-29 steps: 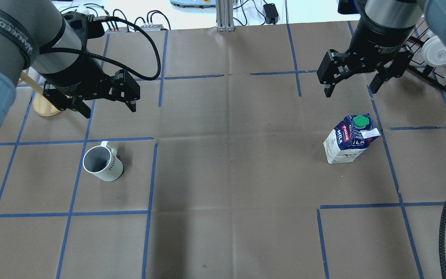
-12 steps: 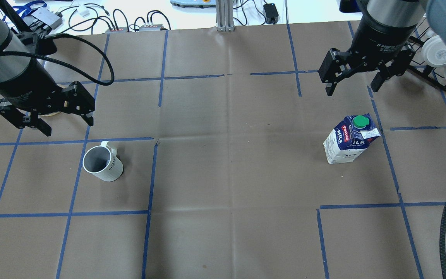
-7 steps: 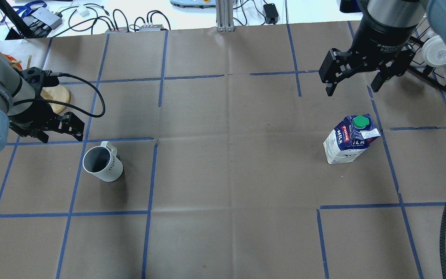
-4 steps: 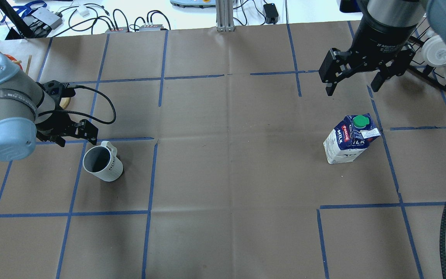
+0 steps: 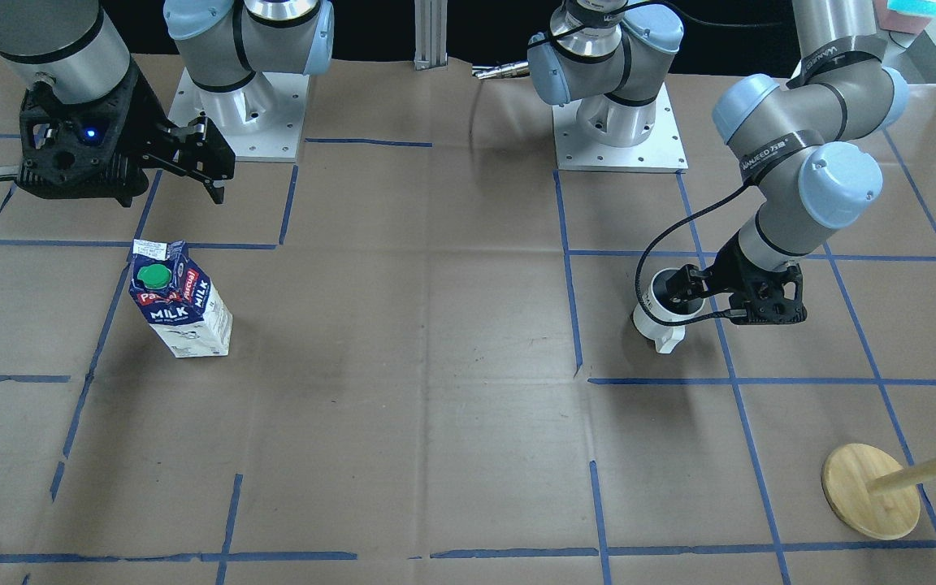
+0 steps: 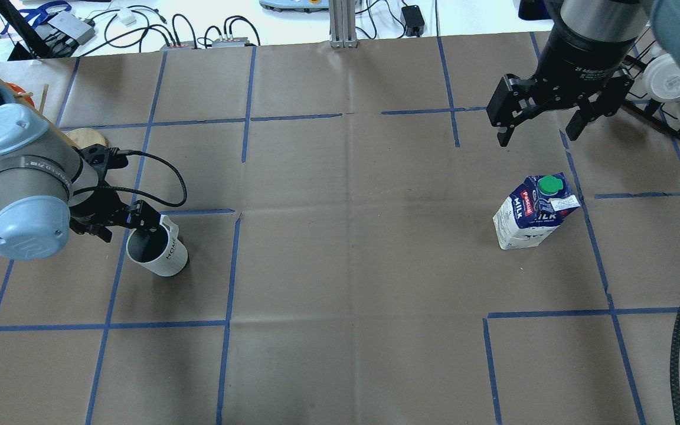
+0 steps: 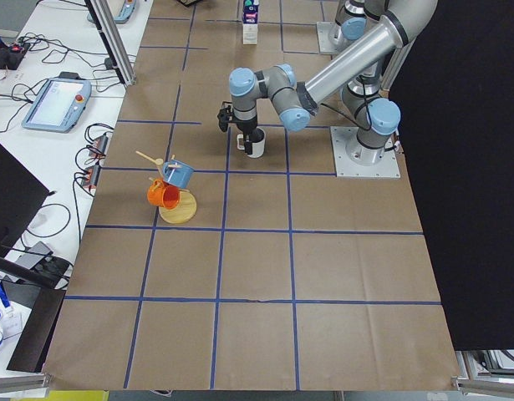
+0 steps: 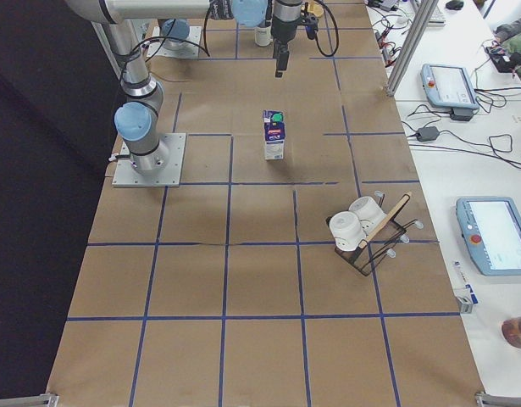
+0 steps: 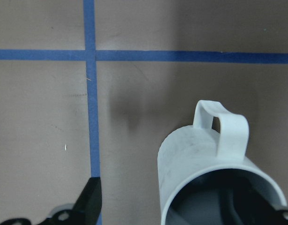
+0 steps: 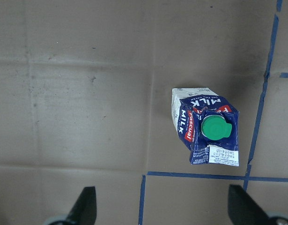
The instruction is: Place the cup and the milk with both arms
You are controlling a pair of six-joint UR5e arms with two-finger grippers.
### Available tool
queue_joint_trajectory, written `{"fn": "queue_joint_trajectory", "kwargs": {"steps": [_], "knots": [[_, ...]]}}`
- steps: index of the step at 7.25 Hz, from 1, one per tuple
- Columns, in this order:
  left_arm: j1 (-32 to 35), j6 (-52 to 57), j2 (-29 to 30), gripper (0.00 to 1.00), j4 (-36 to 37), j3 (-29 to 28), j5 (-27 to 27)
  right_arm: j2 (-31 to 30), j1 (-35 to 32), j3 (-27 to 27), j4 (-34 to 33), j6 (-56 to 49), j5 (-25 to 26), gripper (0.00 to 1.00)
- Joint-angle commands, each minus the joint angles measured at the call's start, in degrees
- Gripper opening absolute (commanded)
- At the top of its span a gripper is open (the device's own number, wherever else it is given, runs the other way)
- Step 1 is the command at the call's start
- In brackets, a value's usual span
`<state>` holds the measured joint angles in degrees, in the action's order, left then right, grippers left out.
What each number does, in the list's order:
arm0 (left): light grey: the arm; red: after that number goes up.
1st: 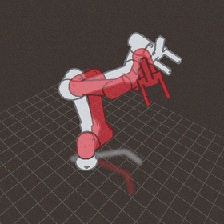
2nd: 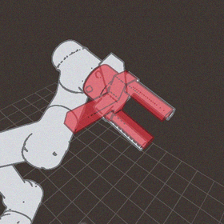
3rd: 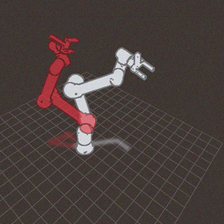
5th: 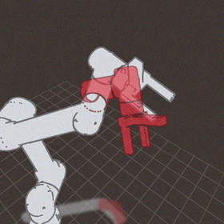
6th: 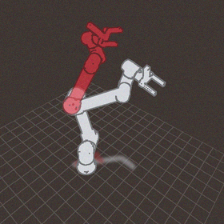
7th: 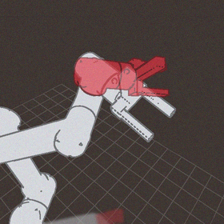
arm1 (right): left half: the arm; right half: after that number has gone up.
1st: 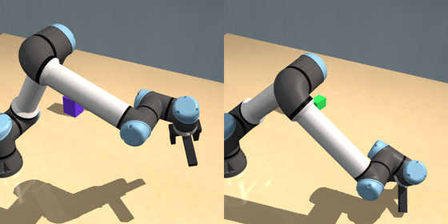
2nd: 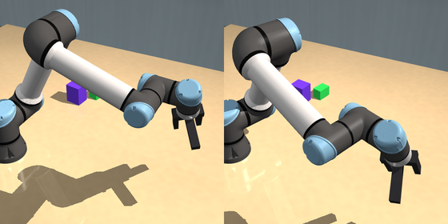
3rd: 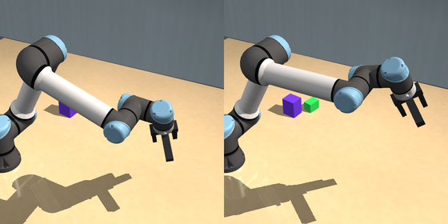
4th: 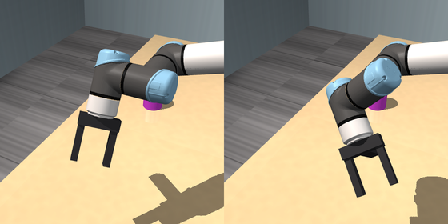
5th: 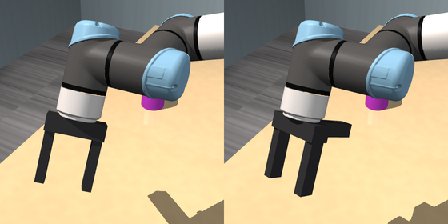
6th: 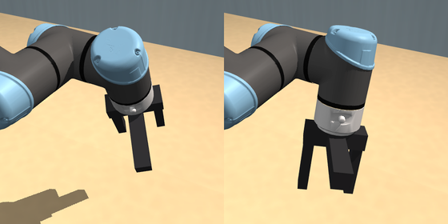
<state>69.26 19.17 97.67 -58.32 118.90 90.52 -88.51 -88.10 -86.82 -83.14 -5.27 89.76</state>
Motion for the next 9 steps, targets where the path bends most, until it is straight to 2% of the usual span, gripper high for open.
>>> {"fn": "queue_joint_trajectory", "kwargs": {"steps": [1, 2, 3, 6, 7, 9], "knots": [[0.0, -0.3, 0.2, 0.22, 0.0, 0.0, 0.0, 0.0, -0.1, 0.0, 0.0, 0.1, 0.1, 1.0], [0.1, -0.1, 0.2, 0.07, 0.0, 0.2, 0.0, 0.0, -0.1, 0.0, 0.0, 0.0, 0.1, 1.0], [0.1, -0.2, 0.2, 0.0, -0.1, 0.2, 0.0, 0.0, -0.1, 0.0, 0.0, 0.1, 0.1, 1.0], [1.5, -1.4, -0.6, 0.0, 0.0, -0.5, -0.8, -0.1, -0.1, 0.0, 0.0, 0.1, 0.1, 1.0], [4.2, -6.9, -1.3, 0.0, 0.0, -2.5, -4.4, -0.1, -0.1, 0.0, 0.0, 0.1, 0.1, 1.0], [15.2, -17.9, 1.2, 0.01, -0.7, -11.3, -3.9, 0.0, -0.1, 0.0, 0.0, 0.1, 0.1, 1.0]]}}
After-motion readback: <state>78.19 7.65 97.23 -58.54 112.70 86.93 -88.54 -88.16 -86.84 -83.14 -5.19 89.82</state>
